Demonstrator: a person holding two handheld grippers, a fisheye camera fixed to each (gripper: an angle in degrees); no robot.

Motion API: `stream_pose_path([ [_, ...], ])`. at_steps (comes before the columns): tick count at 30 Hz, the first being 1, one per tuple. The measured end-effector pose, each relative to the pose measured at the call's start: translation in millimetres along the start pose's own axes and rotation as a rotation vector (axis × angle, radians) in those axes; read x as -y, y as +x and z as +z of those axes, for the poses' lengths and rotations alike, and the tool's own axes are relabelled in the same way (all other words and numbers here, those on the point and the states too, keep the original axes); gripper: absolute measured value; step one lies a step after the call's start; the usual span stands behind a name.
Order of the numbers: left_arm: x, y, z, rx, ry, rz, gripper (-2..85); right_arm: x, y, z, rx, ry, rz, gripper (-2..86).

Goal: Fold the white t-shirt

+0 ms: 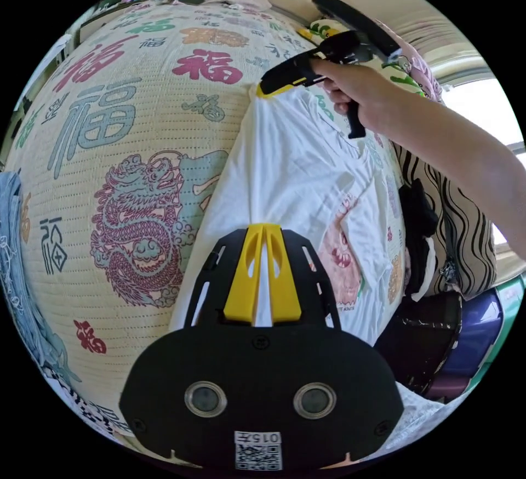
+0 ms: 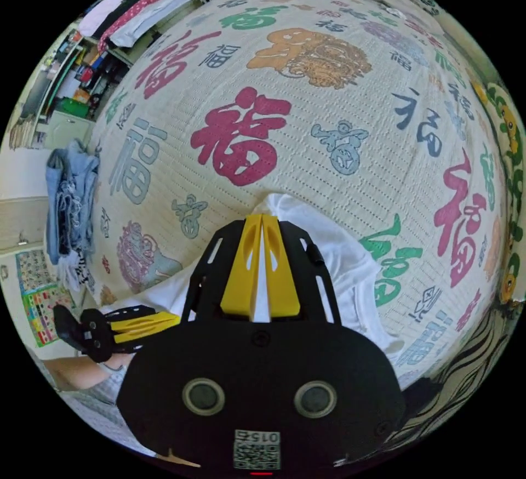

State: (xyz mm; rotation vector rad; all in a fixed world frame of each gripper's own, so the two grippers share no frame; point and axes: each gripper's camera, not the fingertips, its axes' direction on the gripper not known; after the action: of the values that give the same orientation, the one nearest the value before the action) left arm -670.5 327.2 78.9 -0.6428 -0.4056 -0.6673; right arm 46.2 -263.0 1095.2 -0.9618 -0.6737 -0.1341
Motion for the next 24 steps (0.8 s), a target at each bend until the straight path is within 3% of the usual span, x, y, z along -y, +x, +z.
stream_pose_path([
  [5, 23.4, 14.9, -1.8, -0.038, -0.046, 0.037, -0.8, -52.1, 26.9, -47.3, 0.188, 0.198, 0.084, 1.7],
  [8, 54.4, 28.7, -17.0, -0.095, 0.023, 0.14, -0.6, -101.5, 43.6, -77.8, 0.118, 0.221, 0.022, 6.8],
  [12, 135.5, 52.9, -11.9, -0.111, -0.04, 0.351, 1.2, -159.0, 79.5, -101.0, -0.105, 0.157, 0.032, 8.8],
  [19, 270.1, 136.2, 50.8, 0.051, -0.219, 0.57, 7.1, -194.3, 147.4, -85.6, -0.1, 0.014, 0.249, 13.4],
  [22, 293.9, 165.7, 84.2, 0.183, -0.29, 0.613, 8.1, -197.4, 152.2, -73.0, -0.005, -0.022, 0.266, 12.5],
  [24, 300.3, 175.2, 105.3, 0.246, -0.359, 0.626, 8.3, -198.7, 142.1, -68.6, -0.053, -0.031, 0.251, 10.7],
])
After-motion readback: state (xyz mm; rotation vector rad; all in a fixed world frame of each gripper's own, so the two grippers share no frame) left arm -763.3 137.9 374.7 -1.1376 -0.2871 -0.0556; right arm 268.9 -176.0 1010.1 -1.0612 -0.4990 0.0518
